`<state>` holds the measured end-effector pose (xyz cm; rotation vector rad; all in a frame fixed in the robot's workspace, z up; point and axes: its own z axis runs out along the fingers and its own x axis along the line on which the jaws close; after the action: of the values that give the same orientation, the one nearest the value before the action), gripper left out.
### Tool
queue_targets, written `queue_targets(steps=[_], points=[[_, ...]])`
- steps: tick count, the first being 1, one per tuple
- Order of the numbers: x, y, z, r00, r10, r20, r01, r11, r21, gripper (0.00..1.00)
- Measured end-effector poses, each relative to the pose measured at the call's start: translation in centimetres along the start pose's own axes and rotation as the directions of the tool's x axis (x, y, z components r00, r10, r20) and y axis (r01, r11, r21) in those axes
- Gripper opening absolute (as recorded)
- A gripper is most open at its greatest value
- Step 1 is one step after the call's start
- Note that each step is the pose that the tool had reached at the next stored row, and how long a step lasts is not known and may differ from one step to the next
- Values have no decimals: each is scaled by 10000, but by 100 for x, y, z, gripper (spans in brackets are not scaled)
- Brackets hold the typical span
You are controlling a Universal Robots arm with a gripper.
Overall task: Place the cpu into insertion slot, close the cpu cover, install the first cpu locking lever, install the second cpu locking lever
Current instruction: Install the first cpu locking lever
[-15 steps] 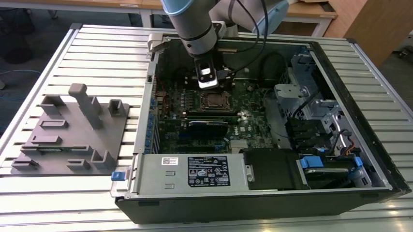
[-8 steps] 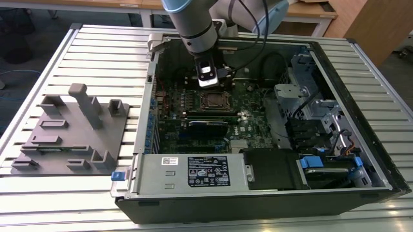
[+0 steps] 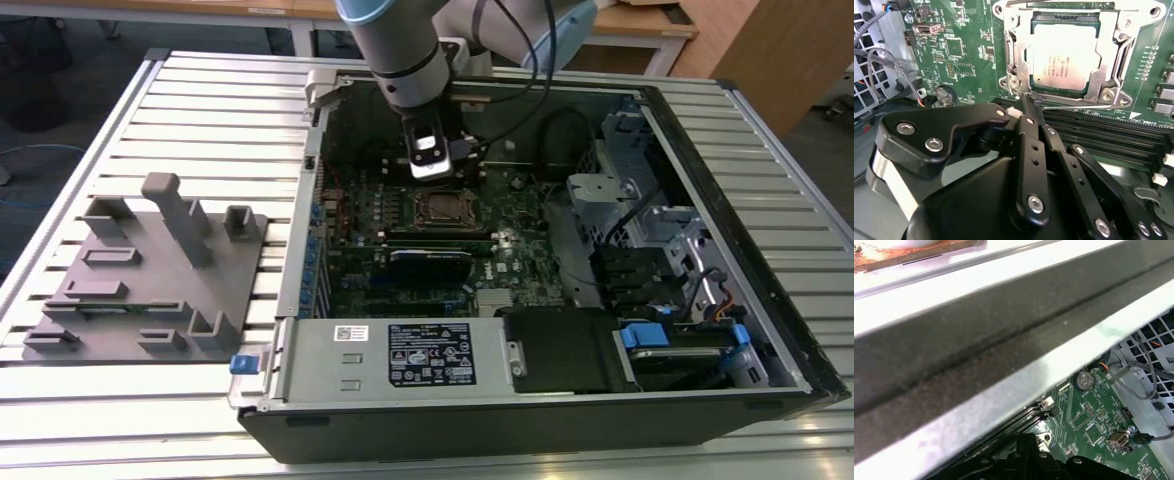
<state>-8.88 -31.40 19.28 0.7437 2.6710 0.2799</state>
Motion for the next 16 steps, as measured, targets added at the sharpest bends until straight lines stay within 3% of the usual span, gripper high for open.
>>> queue_targets(steps=[10,16], points=[[83,29,-17,10000,3,-4,-3,10000,-3,10],[89,25,-2,10000,2,8,-2,10000,-11,10]])
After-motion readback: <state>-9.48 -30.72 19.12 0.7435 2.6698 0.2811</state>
